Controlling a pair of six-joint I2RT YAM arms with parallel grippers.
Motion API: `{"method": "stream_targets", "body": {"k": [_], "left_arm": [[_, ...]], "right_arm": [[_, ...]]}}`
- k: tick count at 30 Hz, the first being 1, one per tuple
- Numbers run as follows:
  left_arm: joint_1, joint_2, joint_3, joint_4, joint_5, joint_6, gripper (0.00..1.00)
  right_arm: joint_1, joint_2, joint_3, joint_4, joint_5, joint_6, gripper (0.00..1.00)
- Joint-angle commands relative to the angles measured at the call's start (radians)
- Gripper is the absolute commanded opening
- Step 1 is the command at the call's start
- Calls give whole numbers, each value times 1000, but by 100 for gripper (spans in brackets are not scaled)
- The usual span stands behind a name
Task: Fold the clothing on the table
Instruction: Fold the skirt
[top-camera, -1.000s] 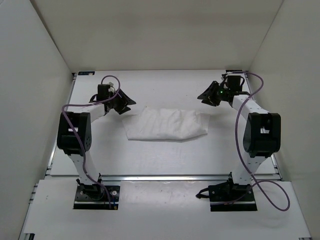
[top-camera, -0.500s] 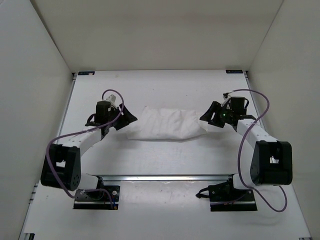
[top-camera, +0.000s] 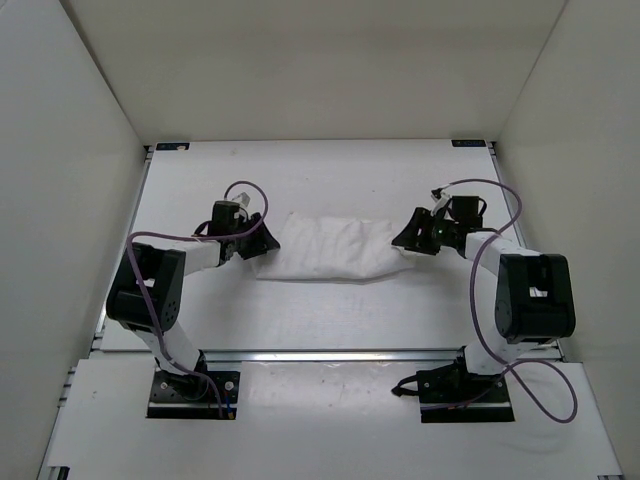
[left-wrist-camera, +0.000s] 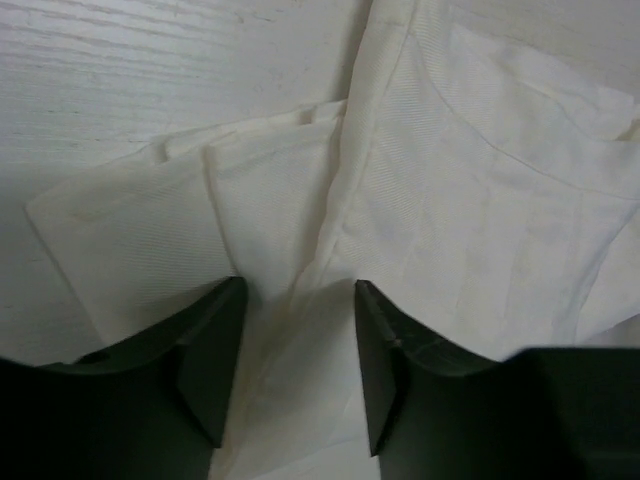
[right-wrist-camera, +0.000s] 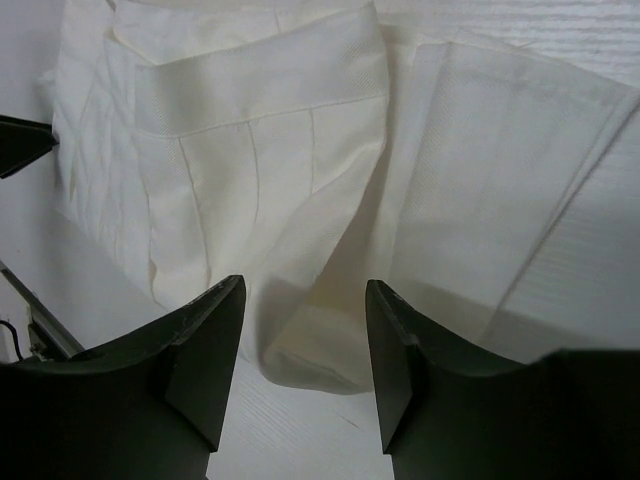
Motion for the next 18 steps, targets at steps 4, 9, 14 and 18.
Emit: {"method": "stream_targets", "body": {"k": [4,9,14,18], "left_arm": [[-23,-13,28,40,66,20,33],[-34,-7,15,30,103,54,0],[-27,-94,6,-39,89,71,0],[-34,-232,-46,-108,38,72,0]], "right_arm": [[46,5,27,7,-56,-44,48],[72,-14,-10,-4,-50,-25,0],[49,-40,-41,-10,-33,35,0],[55,-70,-58,-7,19,60,0]]}}
